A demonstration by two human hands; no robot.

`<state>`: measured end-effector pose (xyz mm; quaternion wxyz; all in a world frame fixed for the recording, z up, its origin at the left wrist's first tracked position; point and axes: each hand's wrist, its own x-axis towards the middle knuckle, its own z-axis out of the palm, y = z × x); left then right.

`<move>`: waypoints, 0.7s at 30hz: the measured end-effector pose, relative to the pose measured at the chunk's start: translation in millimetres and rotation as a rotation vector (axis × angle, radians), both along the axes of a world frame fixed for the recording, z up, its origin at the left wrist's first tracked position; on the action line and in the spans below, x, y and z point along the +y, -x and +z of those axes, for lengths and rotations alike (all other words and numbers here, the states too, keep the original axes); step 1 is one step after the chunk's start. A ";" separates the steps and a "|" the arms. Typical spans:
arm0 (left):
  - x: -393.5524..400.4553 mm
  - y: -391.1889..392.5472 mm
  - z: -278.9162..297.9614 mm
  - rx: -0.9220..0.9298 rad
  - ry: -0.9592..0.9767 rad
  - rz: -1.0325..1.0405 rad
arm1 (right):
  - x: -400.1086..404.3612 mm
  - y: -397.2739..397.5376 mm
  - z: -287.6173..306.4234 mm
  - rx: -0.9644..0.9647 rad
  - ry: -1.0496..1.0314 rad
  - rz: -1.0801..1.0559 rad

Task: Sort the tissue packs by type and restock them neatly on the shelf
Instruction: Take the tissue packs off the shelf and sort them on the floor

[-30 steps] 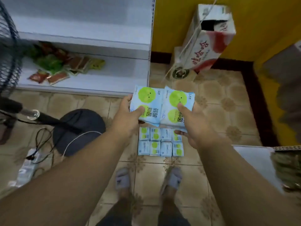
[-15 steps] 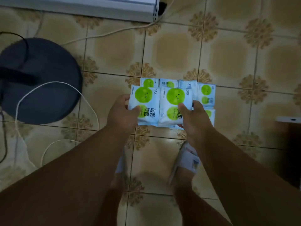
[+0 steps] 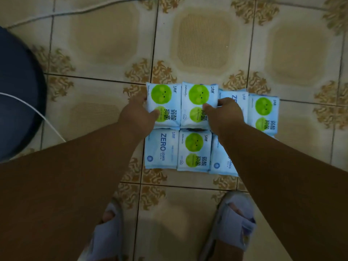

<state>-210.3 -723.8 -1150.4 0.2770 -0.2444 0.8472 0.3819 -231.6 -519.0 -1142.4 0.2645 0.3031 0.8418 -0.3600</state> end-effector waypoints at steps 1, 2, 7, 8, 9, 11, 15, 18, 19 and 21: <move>0.0 -0.5 3.6 -0.027 0.022 -0.061 | -0.1 -1.5 4.0 -0.044 -0.026 0.035; 0.2 -1.6 13.5 -0.044 0.062 -0.116 | -0.5 -3.8 13.4 -0.085 -0.047 0.062; 14.9 -16.6 132.8 0.037 0.205 -0.253 | -1.3 -28.0 126.0 -0.064 -0.016 0.192; 20.7 -21.8 166.4 0.067 0.183 -0.265 | -3.0 -35.2 158.7 -0.043 0.014 0.211; 26.7 -26.9 202.5 0.094 0.165 -0.285 | -4.3 -42.2 194.4 -0.013 0.029 0.238; 40.6 -37.6 282.5 0.158 0.151 -0.322 | -5.4 -56.0 272.4 0.060 0.024 0.293; 60.1 -58.6 448.8 0.290 0.132 -0.364 | 0.2 -82.7 442.5 0.220 0.006 0.306; 74.7 -63.5 564.2 0.423 0.108 -0.414 | 13.9 -98.1 562.6 0.379 -0.030 0.252; 80.9 -63.6 600.7 0.480 0.097 -0.442 | 19.8 -103.4 599.5 0.425 -0.049 0.227; 93.0 -64.0 668.7 0.616 0.044 -0.507 | 30.9 -117.2 671.2 0.533 -0.107 0.158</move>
